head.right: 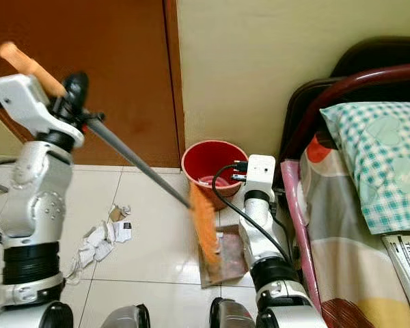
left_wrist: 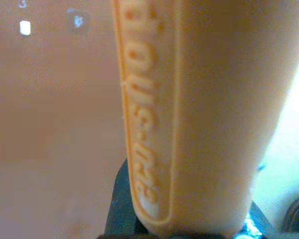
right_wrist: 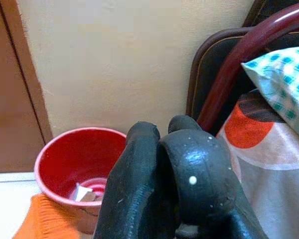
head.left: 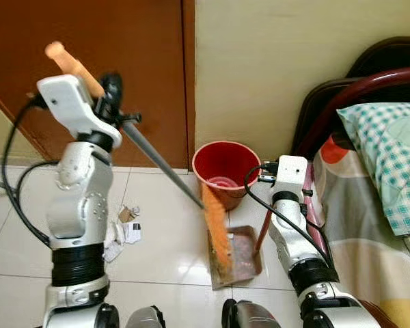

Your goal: Sweep floor

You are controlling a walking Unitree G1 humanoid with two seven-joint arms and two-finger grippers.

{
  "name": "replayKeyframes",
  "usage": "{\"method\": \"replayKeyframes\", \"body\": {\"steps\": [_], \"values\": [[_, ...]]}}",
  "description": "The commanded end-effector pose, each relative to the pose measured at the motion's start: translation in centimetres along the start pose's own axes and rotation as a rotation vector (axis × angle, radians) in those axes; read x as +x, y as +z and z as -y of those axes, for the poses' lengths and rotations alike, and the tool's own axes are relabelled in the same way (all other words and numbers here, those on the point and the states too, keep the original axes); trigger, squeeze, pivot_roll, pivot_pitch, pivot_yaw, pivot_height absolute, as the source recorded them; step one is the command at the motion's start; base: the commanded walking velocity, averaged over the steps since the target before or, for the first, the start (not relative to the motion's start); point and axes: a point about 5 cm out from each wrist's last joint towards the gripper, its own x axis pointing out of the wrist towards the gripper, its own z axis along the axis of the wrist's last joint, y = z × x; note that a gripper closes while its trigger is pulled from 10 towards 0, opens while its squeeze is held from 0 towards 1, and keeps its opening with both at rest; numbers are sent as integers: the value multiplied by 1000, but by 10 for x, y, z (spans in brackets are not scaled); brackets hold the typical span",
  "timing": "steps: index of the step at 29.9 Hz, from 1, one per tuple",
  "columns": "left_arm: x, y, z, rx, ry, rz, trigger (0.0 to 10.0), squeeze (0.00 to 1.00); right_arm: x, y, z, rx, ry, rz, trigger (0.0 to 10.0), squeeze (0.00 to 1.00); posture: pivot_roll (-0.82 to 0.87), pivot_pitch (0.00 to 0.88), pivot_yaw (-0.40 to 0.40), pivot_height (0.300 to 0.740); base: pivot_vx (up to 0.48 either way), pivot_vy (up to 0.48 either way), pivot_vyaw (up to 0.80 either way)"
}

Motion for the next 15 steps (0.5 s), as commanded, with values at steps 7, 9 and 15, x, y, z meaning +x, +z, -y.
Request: {"method": "replayKeyframes", "body": {"steps": [7,9,15], "values": [[-19,-6,14,98,-89,-14,10000,0,0,4,-18,97,144,-30,10000,0,37,120,-50,740,0,0,0],[-21,-8,15,105,-98,-18,10000,0,1,6,-21,100,155,-29,10000,0,36,118,-52,740,0,0,0],[-32,-13,15,127,-131,-51,10000,0,2,4,-20,138,177,-60,10000,0,43,113,-55,740,0,0,0]]}}
